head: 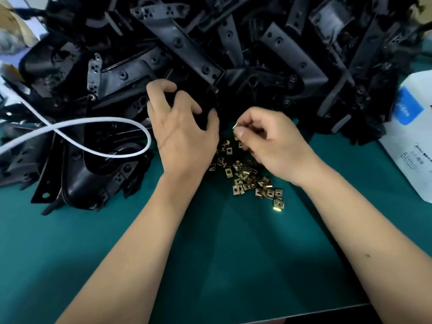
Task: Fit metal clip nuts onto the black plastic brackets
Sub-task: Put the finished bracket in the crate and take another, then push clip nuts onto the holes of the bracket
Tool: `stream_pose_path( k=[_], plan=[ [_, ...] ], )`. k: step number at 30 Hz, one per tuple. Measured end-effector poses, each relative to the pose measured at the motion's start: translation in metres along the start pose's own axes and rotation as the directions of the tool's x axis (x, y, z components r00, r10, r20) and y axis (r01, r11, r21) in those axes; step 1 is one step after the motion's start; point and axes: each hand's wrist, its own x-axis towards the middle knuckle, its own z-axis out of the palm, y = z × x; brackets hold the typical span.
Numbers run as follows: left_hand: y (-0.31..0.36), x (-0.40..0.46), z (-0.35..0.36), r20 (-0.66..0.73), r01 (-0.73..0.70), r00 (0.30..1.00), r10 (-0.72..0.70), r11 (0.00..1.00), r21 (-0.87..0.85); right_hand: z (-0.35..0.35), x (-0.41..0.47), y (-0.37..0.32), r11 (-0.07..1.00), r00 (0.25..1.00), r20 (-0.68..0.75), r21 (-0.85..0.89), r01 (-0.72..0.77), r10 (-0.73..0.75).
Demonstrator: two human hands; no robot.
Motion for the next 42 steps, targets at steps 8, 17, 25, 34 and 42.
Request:
stream_pose_path(
  k=[8,17,25,34,42],
  plan=[
    [0.011,0.004,-0.018,-0.17,-0.166,0.977,0.13,0.96,-0.223,-0.006,0.0,-0.008,0.764,0.95,0.211,0.566,-0.31,0.23],
    [0.015,0.013,-0.026,0.378,0.453,0.877,-0.295,0.251,-0.856,-0.008,0.0,-0.004,0.731,0.967,0.089,0.639,-0.238,0.237],
    [0.007,-0.001,-0.014,0.254,0.231,0.964,-0.078,0.721,-0.653,-0.011,0.001,-0.004,0.676,0.929,0.278,0.639,-0.368,0.243],
    [0.02,0.001,-0.016,-0.046,-0.438,0.876,0.481,0.75,-0.495,-0.011,-0.001,-0.004,0.563,0.91,0.394,0.726,-0.396,0.132],
    [0.02,0.002,-0.017,-0.066,-0.368,0.921,0.383,0.805,-0.465,-0.007,-0.001,-0.003,0.295,0.87,0.46,0.818,-0.494,0.181]
  ],
)
